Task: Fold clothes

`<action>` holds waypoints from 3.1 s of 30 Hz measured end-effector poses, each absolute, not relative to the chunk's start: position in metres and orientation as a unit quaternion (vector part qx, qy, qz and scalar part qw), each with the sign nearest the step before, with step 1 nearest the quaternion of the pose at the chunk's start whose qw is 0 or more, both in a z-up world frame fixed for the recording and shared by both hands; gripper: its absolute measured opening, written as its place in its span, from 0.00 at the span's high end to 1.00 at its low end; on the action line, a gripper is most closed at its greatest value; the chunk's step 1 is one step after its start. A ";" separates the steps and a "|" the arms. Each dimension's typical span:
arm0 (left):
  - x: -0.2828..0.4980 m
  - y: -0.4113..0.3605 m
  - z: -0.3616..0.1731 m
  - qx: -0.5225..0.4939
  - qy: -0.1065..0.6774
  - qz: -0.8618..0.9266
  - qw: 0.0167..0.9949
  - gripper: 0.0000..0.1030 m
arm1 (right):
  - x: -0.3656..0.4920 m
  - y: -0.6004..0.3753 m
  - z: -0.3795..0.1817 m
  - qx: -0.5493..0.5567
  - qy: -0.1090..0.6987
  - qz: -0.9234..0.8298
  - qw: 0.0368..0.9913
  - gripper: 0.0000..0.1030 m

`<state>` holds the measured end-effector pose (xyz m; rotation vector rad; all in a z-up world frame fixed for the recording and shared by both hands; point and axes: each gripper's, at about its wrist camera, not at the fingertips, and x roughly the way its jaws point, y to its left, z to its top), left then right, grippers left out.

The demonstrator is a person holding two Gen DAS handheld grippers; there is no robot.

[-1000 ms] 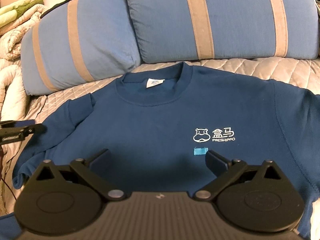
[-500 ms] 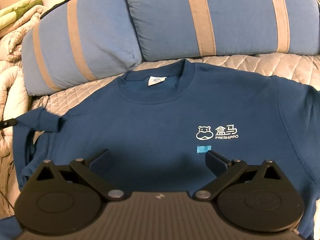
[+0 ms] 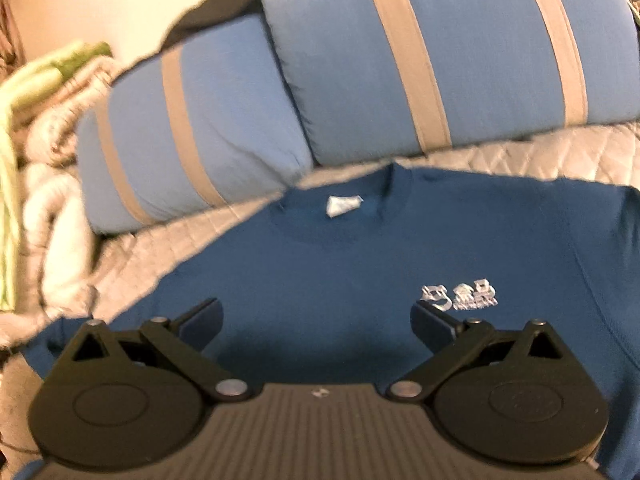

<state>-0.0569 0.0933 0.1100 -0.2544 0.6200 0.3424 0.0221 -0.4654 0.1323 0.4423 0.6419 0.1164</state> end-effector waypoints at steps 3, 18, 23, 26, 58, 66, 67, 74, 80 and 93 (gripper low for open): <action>-0.075 0.104 0.097 -0.123 0.334 0.219 0.909 0.95 | 0.022 -0.465 0.134 0.219 0.311 0.063 0.923 0.00; -0.030 0.059 0.122 0.054 0.271 0.140 0.951 0.31 | 0.025 -0.467 0.129 0.223 0.329 0.045 0.916 0.00; 0.012 0.060 0.090 0.128 0.336 0.143 0.922 0.42 | 0.026 -0.468 0.127 0.225 0.334 0.039 0.914 0.00; 0.002 0.089 0.092 0.041 0.332 0.171 0.927 0.75 | 0.026 -0.469 0.126 0.228 0.337 0.037 0.913 0.00; -0.127 0.166 0.091 -0.287 0.239 0.149 0.916 0.45 | 0.029 -0.465 0.122 0.220 0.353 0.037 0.909 0.00; -0.038 0.140 0.086 -0.218 0.369 0.136 0.893 0.46 | 0.030 -0.466 0.120 0.224 0.358 0.036 0.906 0.00; -0.033 0.140 0.083 -0.212 0.384 0.157 0.885 0.47 | 0.029 -0.467 0.120 0.225 0.358 0.036 0.905 0.00; -0.028 0.148 0.072 -0.230 0.417 0.207 0.854 0.92 | 0.030 -0.468 0.119 0.229 0.359 0.041 0.904 0.00; -0.061 0.150 0.135 -0.247 0.248 0.104 0.931 0.92 | 0.030 -0.468 0.119 0.229 0.360 0.043 0.903 0.00; -0.173 0.176 0.037 -0.311 0.268 0.202 0.889 0.80 | 0.029 -0.466 0.119 0.226 0.363 0.045 0.903 0.00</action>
